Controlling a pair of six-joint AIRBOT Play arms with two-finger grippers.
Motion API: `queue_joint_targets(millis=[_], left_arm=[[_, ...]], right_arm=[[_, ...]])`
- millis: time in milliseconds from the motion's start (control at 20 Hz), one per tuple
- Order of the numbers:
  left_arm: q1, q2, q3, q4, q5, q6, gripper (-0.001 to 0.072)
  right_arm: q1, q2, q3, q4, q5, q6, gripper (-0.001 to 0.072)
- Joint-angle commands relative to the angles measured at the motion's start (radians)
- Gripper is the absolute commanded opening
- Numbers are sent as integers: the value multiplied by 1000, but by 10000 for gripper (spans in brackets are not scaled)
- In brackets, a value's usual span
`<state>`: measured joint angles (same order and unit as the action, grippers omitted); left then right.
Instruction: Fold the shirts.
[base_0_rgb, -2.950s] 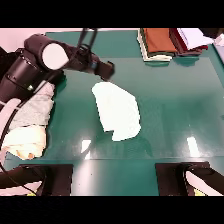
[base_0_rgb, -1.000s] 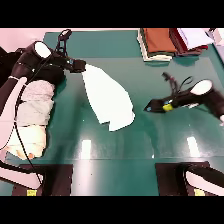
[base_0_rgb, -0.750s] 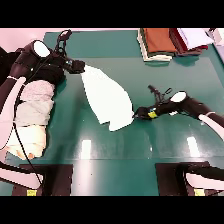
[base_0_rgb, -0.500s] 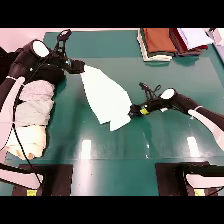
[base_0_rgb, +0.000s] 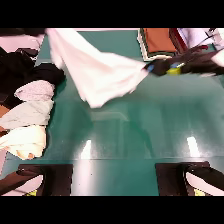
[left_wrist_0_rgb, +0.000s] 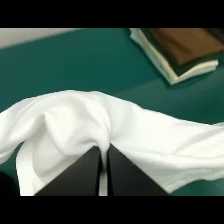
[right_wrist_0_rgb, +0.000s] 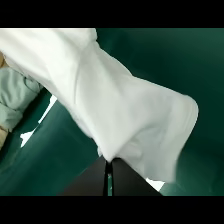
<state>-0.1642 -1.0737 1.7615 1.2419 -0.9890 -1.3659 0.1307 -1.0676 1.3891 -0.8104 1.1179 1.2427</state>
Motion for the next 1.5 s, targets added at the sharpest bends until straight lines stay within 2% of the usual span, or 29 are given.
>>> queue_joint_targets(millis=[0,150,350,500,650,750,900,1100,1300,1450], left_arm=[[2,182,23,3,-23,14,24],[2,183,10,-27,-114,13,24],[-5,131,-216,-210,-202,14,24],[-123,114,-507,-169,-185,40,24],[-242,115,-766,-166,-106,57,29],[-259,115,-838,-180,-90,29,535],[-207,117,-801,-140,-66,12,549],[-27,100,-777,-142,54,-44,548],[42,-75,-780,-161,46,-50,548],[42,-245,-780,-305,61,-34,549]], right_arm=[[-66,153,181,-125,126,108,16],[-68,168,264,-195,182,166,16],[-68,65,274,-207,260,176,16],[-68,-47,274,-302,315,188,16],[-68,-138,274,-345,371,190,16],[-68,-171,274,-343,404,190,16],[-68,-178,273,-343,412,190,16],[-68,-169,274,-342,411,190,17],[-68,-170,273,-342,407,190,17],[-68,-170,273,-343,407,190,17]])
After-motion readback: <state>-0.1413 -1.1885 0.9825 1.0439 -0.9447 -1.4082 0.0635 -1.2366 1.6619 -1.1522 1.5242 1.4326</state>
